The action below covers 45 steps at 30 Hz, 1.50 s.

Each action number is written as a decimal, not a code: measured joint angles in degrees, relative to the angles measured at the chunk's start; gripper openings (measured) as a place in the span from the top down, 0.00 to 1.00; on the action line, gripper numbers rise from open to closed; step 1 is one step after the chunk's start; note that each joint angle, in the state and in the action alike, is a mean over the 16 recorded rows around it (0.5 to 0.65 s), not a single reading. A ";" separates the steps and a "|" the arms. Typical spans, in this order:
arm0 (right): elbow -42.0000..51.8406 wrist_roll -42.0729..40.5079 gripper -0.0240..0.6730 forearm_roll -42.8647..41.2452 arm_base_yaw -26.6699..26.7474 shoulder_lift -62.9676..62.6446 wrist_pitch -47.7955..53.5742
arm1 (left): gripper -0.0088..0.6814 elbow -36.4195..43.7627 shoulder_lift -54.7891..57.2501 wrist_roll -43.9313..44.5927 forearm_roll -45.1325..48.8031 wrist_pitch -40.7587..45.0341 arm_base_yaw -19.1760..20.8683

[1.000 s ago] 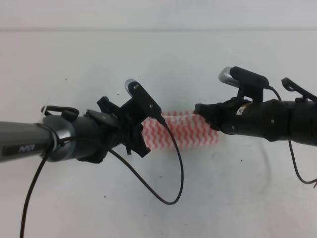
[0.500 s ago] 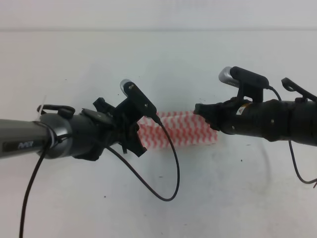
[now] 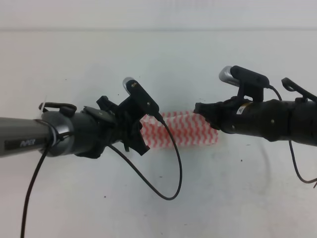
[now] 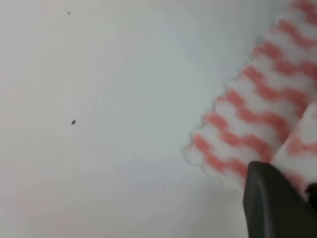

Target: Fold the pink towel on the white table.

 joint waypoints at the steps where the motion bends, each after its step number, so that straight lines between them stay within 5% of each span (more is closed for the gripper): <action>1: -0.01 -0.01 0.99 -0.01 0.00 0.00 -0.07 | 0.99 0.01 0.10 0.00 -0.02 0.01 0.00; 36: -0.03 -0.03 0.99 -0.17 -0.01 -0.09 -1.09 | 0.99 0.01 0.66 0.21 -0.09 0.02 0.00; 45: -0.03 -0.04 0.99 -0.53 -0.01 -0.09 -1.04 | 0.84 0.00 0.70 0.28 -0.06 0.00 0.00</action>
